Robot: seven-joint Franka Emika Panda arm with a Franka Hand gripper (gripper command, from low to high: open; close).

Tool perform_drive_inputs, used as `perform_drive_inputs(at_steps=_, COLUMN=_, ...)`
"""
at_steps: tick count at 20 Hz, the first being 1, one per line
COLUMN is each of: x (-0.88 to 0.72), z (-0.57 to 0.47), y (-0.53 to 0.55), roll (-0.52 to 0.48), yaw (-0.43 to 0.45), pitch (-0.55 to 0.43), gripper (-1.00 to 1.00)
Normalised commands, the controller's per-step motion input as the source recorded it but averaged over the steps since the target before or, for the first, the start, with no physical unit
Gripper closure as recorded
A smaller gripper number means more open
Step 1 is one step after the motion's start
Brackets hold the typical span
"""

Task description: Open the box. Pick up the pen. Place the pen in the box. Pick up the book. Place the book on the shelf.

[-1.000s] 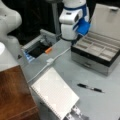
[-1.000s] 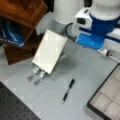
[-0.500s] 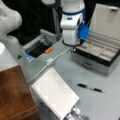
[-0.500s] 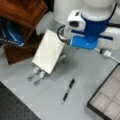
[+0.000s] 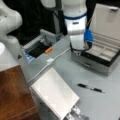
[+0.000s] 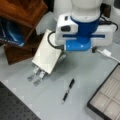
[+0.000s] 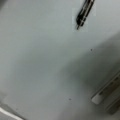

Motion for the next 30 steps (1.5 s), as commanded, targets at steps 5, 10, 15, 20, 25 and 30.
perform_drive_inputs(at_steps=5, x=0.53, z=-0.02, y=-0.06, roll=0.002, yaw=0.363, pitch=0.354, gripper=-1.00)
perform_drive_inputs(at_steps=10, x=0.46, z=-0.09, y=-0.08, roll=-0.105, yaw=0.244, pitch=0.235, gripper=-1.00)
perform_drive_inputs(at_steps=15, x=0.35, z=-0.16, y=-0.11, roll=-0.139, yaw=0.190, pitch=0.109, gripper=-1.00)
perform_drive_inputs(at_steps=20, x=0.26, z=-0.12, y=-0.11, roll=-0.157, yaw=0.124, pitch=0.018, gripper=-1.00)
perform_drive_inputs(at_steps=25, x=0.25, z=-0.24, y=-0.12, roll=-0.157, yaw=0.101, pitch=-0.028, gripper=-1.00)
perform_drive_inputs(at_steps=30, x=0.26, z=-0.34, y=-0.09, roll=-0.125, yaw=0.094, pitch=-0.038, gripper=-1.00)
